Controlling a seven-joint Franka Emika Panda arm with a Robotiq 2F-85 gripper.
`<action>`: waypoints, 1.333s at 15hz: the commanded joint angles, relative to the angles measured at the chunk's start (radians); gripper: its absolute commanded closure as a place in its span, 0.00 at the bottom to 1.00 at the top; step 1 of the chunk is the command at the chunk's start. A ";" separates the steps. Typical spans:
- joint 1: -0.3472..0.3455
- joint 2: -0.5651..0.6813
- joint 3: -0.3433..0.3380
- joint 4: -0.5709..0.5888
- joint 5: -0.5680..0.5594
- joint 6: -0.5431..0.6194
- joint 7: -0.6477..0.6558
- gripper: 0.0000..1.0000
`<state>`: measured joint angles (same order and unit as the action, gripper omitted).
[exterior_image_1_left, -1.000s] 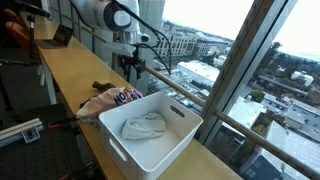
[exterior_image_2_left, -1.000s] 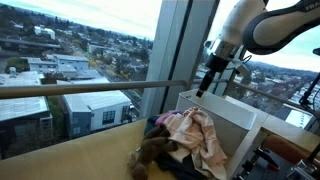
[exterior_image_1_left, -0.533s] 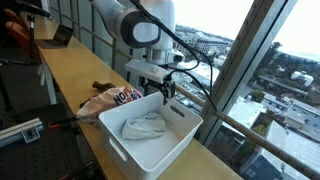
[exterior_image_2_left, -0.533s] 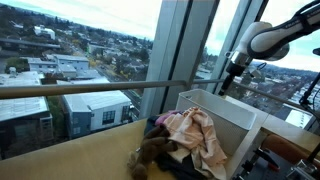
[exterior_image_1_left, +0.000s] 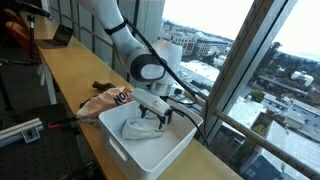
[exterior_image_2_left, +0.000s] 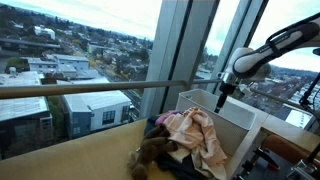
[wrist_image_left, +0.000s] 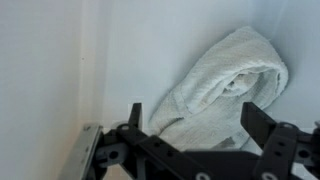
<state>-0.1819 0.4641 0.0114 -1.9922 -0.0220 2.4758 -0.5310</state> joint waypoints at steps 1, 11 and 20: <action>-0.035 0.120 0.038 0.115 0.041 -0.034 -0.031 0.00; -0.015 0.397 0.049 0.306 0.005 -0.096 0.040 0.34; -0.004 0.330 0.048 0.282 0.000 -0.135 0.069 0.99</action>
<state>-0.1950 0.8439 0.0554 -1.6855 -0.0097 2.3721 -0.4850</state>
